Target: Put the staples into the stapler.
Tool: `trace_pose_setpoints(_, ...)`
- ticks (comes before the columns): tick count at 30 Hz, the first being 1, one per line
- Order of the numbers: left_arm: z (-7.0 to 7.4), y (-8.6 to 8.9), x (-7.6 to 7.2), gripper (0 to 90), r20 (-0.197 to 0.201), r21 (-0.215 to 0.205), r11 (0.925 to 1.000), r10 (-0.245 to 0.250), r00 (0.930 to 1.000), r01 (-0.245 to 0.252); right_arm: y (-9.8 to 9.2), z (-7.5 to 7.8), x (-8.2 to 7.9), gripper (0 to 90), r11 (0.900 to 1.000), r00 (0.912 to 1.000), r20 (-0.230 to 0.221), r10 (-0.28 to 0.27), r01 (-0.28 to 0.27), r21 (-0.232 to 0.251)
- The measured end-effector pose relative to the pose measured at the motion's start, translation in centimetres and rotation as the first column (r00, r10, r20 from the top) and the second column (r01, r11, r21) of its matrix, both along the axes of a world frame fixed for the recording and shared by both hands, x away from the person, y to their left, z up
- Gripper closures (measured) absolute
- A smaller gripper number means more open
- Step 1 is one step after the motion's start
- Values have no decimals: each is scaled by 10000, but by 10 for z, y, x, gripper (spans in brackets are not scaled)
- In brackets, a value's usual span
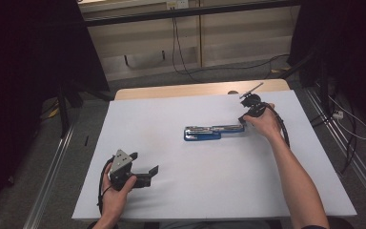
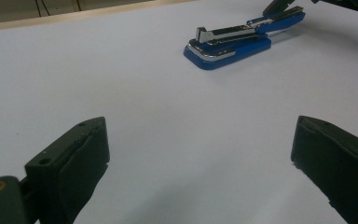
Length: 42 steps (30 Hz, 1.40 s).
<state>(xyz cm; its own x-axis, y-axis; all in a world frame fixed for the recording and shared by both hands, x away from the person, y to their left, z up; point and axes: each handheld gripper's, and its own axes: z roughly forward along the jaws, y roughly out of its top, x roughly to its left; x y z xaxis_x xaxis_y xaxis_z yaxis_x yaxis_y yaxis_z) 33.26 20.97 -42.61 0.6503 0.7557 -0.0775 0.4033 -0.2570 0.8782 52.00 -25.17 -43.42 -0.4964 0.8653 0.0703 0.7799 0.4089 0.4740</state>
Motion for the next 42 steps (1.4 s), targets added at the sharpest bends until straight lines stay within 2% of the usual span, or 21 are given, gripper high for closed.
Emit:
trace_pose_setpoints(3, 0, 0, 0, 45, -15, -4, 10000, 8, 10000, -8, 0, 0, 0, 794, 9998, 10000, 9, -51, 51, 196)
trace_pose_setpoints(7, 0, 0, -1, 45, -14, 26, 10000, -21, 10000, 21, 0, 0, 0, 794, 9997, 10000, 81, -17, 15, 228)
trace_pose_setpoints(13, 0, 0, 0, 45, -7, 6, 10000, -42, 10000, 42, -4, 5, -1, 794, 9996, 9993, 375, -60, 49, 292)
trace_pose_setpoints(27, 0, 0, 0, 44, -15, 1, 10000, -45, 10000, 45, -3, 18, -4, 794, 9976, 9934, 1125, 226, -298, 632)
trace_pose_setpoints(30, 0, 0, 0, 45, -2, 9, 10000, -44, 10000, 44, 0, 20, -5, 794, 9954, 9921, 1200, 378, -480, 828)
trace_pose_setpoints(42, 0, 0, 0, 44, -16, 39, 10000, -87, 10000, 87, 16, 27, -9, 794, 9870, 9817, 1612, 1014, -1196, 1070)
